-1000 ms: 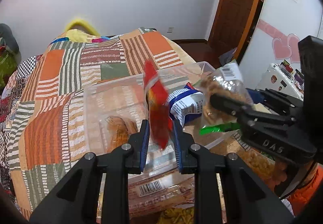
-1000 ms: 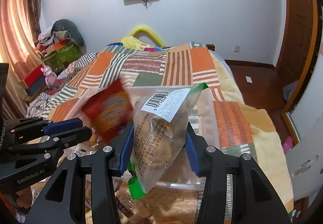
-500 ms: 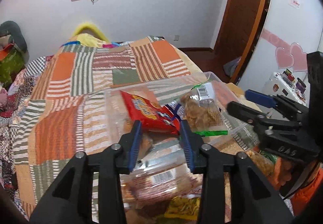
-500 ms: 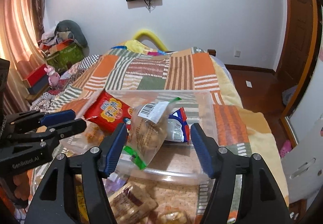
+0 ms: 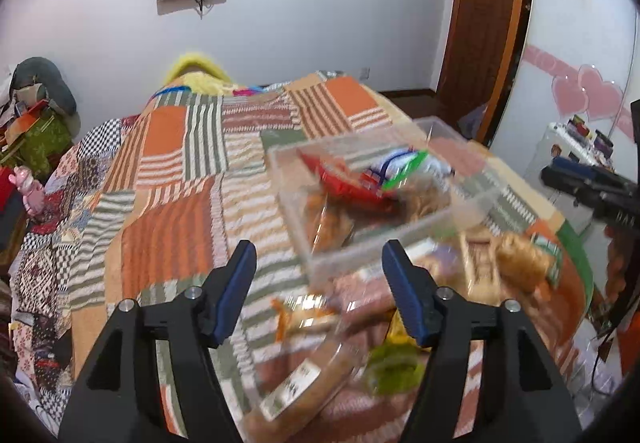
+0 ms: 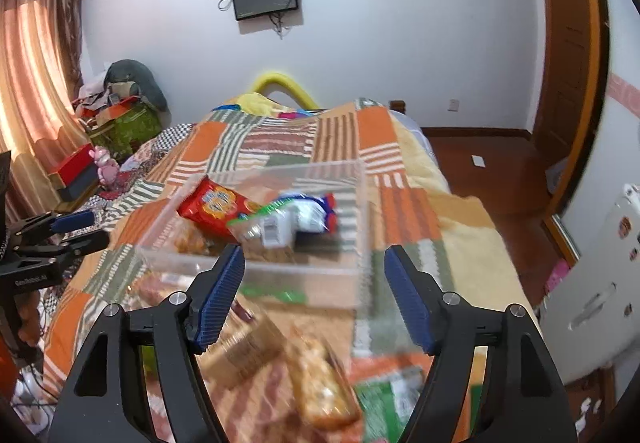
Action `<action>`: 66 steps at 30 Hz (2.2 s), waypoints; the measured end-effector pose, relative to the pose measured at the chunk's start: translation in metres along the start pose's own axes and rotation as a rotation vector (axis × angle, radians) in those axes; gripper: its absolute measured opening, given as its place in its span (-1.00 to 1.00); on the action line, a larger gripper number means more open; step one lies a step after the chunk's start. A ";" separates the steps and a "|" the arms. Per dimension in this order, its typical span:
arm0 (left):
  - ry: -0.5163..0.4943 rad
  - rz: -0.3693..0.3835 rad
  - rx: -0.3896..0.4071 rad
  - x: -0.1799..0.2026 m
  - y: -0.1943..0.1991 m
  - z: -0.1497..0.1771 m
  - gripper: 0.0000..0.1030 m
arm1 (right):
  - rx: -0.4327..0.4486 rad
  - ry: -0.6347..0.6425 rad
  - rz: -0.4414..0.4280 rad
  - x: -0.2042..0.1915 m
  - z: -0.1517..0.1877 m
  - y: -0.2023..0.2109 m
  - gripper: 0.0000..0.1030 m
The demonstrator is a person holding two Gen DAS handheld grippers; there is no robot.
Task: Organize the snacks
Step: 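Grasp the green packet with the right tool while the left grasps the biscuit roll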
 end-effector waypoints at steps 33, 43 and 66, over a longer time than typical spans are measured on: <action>0.176 0.071 -0.251 0.000 -0.053 0.124 -0.04 | -0.134 -0.125 0.157 0.069 0.091 0.020 0.51; 0.225 0.077 -0.251 -0.004 -0.042 0.133 -0.24 | -0.182 -0.095 0.122 0.064 0.099 -0.004 0.34; 0.205 -0.005 -0.157 -0.007 -0.008 0.105 -0.29 | -0.116 -0.102 0.090 0.055 0.083 0.003 -0.29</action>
Point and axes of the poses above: each gripper's, at about its wrist camera, not at the fingertips, and y roughly against the way its jaws point, x to its right, z to its underside, the point moved 6 cm from there along -y, roughly the way its jaws point, and after that the axes turned 7 degrees about -y, right-handed, at the moved point
